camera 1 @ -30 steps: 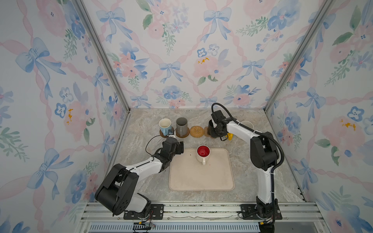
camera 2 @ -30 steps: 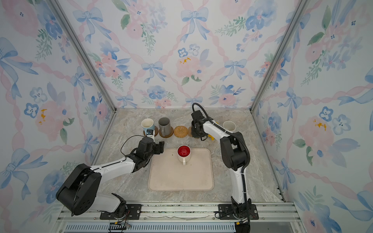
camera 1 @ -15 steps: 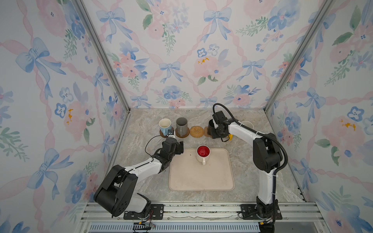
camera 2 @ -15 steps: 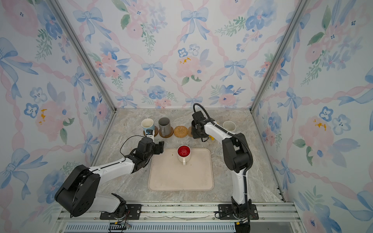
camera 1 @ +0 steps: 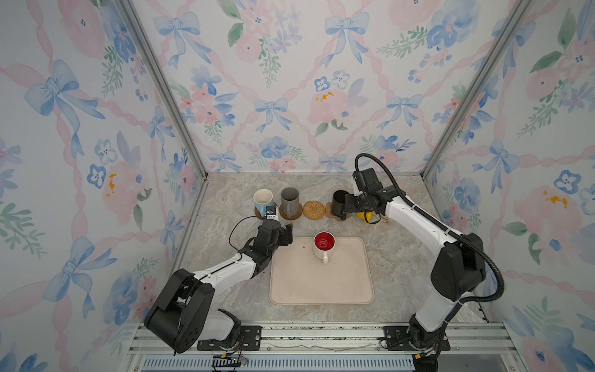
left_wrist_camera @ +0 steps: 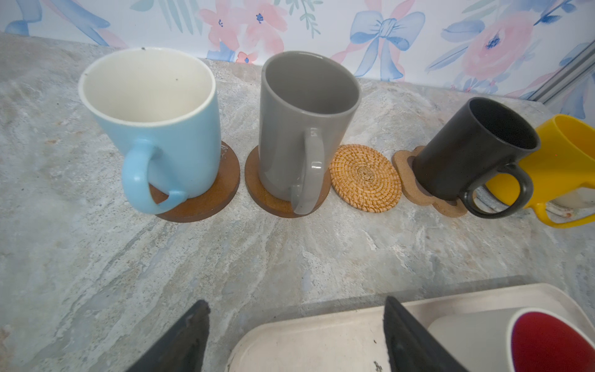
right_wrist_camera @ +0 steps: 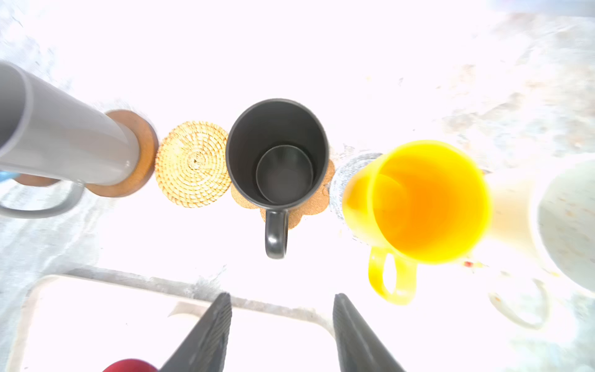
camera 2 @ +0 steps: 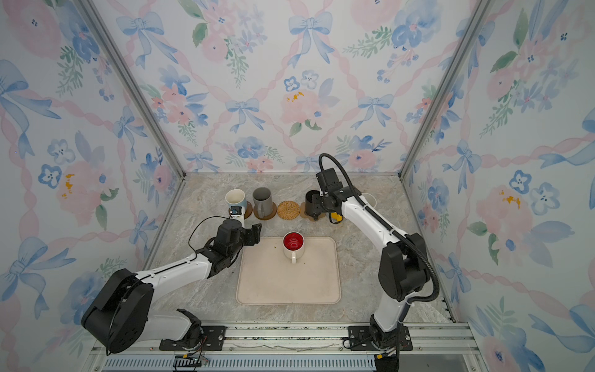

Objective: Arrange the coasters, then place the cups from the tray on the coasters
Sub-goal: 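Raise the right gripper from the black mug while moving the left gripper forward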

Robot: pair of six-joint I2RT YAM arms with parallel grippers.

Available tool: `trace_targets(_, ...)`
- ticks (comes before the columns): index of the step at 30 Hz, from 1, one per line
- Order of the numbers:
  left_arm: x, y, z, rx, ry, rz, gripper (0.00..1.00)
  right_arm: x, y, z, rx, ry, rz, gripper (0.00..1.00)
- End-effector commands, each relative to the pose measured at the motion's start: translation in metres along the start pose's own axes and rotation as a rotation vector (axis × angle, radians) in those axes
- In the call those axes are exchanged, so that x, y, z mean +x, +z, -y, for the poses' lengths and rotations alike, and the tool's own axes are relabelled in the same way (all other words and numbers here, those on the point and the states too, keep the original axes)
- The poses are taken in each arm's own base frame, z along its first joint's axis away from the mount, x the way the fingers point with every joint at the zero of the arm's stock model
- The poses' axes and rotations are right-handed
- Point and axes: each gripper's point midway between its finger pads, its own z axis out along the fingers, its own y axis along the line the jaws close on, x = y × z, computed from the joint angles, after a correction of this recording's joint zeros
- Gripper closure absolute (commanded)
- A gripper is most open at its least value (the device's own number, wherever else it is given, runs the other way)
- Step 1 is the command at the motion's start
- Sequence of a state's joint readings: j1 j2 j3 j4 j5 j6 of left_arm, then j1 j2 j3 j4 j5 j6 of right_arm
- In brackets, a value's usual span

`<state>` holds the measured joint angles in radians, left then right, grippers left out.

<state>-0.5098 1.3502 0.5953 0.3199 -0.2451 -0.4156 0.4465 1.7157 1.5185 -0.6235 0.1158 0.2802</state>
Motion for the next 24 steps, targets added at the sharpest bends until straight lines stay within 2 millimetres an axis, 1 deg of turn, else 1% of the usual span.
trace_targets(1,-0.007,-0.006,0.009,0.064,-0.045,0.01,0.21,-0.02,-0.043,-0.007,-0.03,0.027,0.134,0.43)
trace_targets(4,-0.015,-0.013,0.019,0.116,-0.073,0.025,0.23,-0.035,-0.071,-0.019,-0.082,0.062,0.251,0.4)
trace_targets(7,-0.024,-0.023,0.028,0.15,-0.081,0.051,0.24,-0.041,-0.085,-0.025,-0.113,0.118,0.309,0.39)
trace_targets(10,-0.028,-0.033,0.044,0.207,-0.069,0.042,0.24,-0.039,-0.09,-0.027,-0.11,0.137,0.34,0.39)
trace_targets(14,-0.024,-0.05,0.072,0.275,-0.02,-0.01,0.26,-0.023,-0.089,-0.023,-0.058,0.128,0.349,0.39)
trace_targets(17,-0.011,-0.063,0.091,0.311,0.032,-0.063,0.27,-0.014,-0.085,-0.02,-0.061,0.136,0.352,0.38)
trace_targets(21,0.015,-0.075,0.102,0.293,0.089,-0.161,0.28,-0.008,-0.087,-0.014,-0.053,0.13,0.356,0.38)
trace_targets(24,0.036,-0.082,0.109,0.308,0.106,-0.228,0.28,-0.003,-0.085,-0.009,-0.053,0.138,0.359,0.37)
